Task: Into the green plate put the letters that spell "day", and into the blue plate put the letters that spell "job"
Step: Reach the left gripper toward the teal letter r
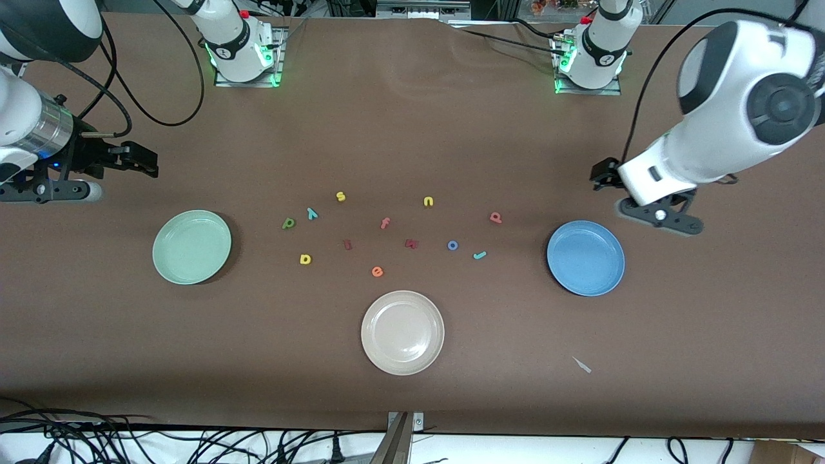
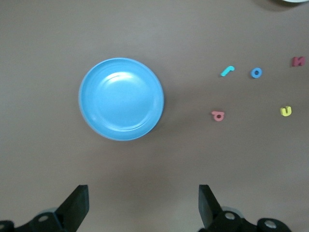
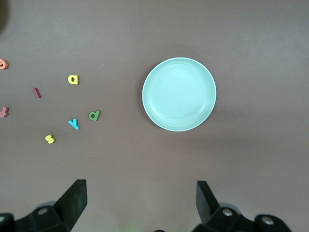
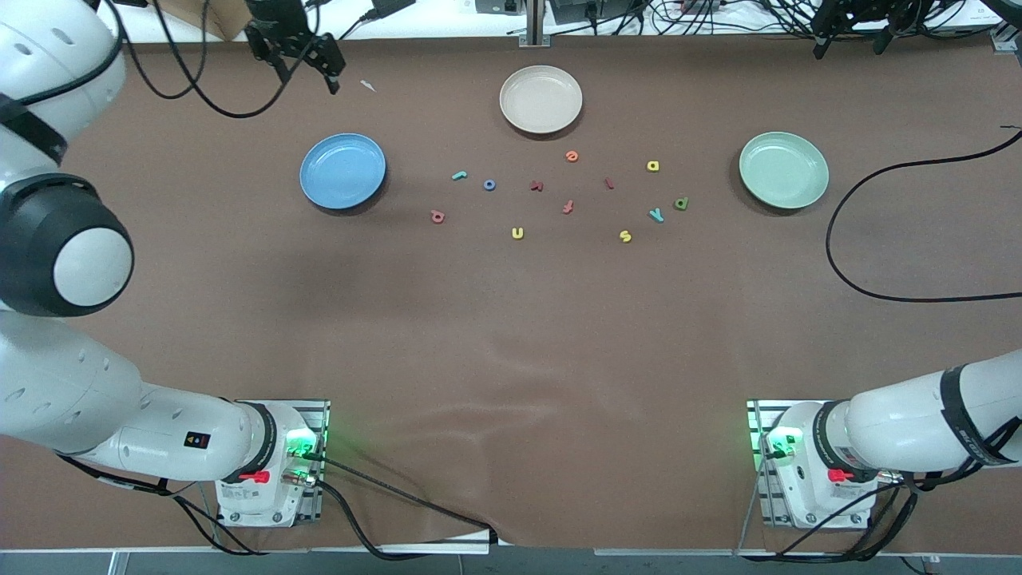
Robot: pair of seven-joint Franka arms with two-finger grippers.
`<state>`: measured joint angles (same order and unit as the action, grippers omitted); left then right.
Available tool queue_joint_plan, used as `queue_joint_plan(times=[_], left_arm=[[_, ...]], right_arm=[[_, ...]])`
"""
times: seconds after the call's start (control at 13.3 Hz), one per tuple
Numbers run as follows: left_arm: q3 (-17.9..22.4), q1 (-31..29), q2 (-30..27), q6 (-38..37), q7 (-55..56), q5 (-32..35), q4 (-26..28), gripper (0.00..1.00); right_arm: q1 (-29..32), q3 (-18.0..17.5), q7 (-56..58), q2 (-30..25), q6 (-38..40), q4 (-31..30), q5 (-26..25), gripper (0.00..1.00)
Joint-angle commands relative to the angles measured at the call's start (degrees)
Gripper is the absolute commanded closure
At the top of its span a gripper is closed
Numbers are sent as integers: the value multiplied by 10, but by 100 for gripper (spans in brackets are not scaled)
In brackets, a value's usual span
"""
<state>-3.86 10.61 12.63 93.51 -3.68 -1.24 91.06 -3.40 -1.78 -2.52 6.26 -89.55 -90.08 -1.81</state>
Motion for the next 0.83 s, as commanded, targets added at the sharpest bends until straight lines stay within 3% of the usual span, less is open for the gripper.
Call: queue_joint_plan(times=[0.0,0.3,0.75], left_arm=[[4,49,74,-2,-14,-11,-66,0],[2,98,135,66,-26,-12,-87,0],[-11,137,235,205,-158,-8,-84,0]], right_arm=[[-1,-1,8,-1,1,3,-4,0],[0,-2,9,2,-7,3,-3,0],[-4,-3,16,33,2,17,3,0]])
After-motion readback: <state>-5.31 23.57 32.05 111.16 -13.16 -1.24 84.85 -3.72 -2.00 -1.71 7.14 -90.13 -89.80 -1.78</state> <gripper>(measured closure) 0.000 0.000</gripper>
